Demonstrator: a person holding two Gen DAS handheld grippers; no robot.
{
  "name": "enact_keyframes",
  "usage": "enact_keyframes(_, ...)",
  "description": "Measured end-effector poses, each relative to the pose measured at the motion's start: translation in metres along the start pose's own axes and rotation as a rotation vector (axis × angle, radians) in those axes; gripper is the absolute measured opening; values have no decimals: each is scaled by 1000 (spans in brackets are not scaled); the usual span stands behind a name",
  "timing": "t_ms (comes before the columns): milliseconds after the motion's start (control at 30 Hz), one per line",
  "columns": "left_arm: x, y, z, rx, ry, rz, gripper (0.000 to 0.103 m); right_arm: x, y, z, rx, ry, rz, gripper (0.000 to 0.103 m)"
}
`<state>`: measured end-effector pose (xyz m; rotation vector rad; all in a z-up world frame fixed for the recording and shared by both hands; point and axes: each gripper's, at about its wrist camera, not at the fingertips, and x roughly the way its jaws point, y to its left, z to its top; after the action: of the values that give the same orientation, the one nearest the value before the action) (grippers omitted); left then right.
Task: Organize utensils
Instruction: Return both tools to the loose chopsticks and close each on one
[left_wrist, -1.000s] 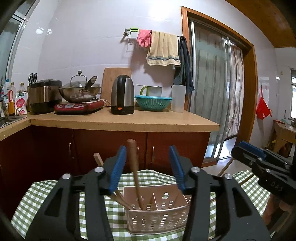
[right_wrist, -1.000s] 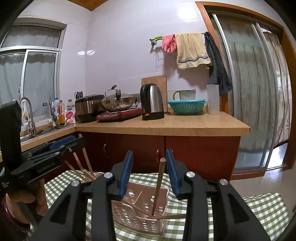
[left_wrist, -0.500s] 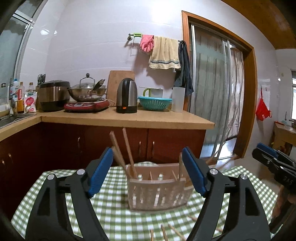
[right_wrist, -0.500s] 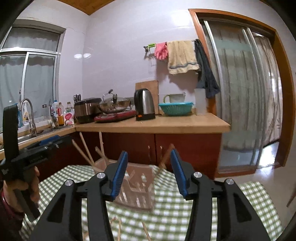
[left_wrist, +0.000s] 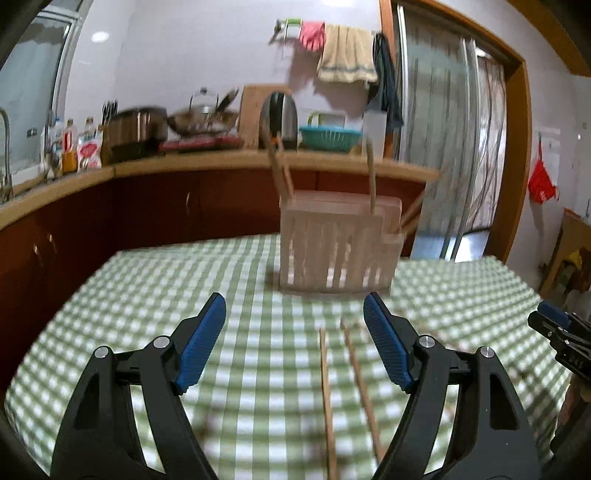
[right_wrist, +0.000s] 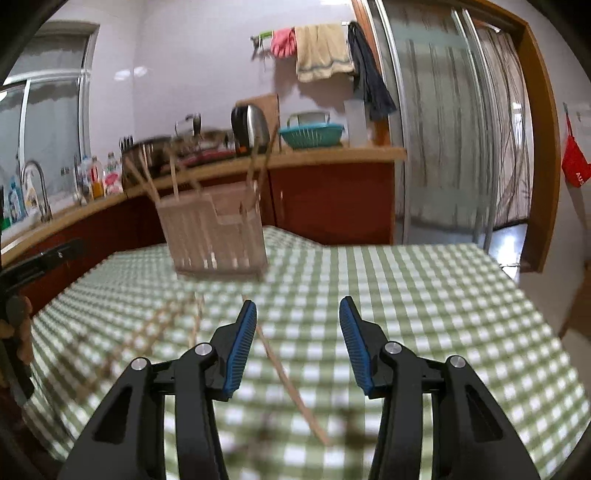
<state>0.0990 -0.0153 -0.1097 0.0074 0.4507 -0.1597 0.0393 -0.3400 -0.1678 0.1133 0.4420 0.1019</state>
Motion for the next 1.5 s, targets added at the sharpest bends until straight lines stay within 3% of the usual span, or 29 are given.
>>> enact_keyframes(233,-5,9,-43,-28,93,25,75,3,-10,-33,29,77,-20,43)
enact_keyframes(433,-6,15,-59,-76,137,19,75,16,-14,-47,38,154,-23,37)
enact_keyframes(633,-7,16,-64,-86,140,12,75,21,-13,-55,22,186,-39,27)
enact_keyframes(700,-6,16,-66,-91,147,8,75,21,-11,-56,19,188,-34,17)
enact_keyframes(867,-5,13,-73,-95,165,-5,75,19,-2,-54,-25,191,-21,7)
enact_keyframes(1300,-14,1,-88,-96,174,-27,74,8,37,-59,-121,167,67,7)
enact_keyframes(1500,-12,-11,-102,-70,227,-40,60,8,39,-60,-106,166,75,8)
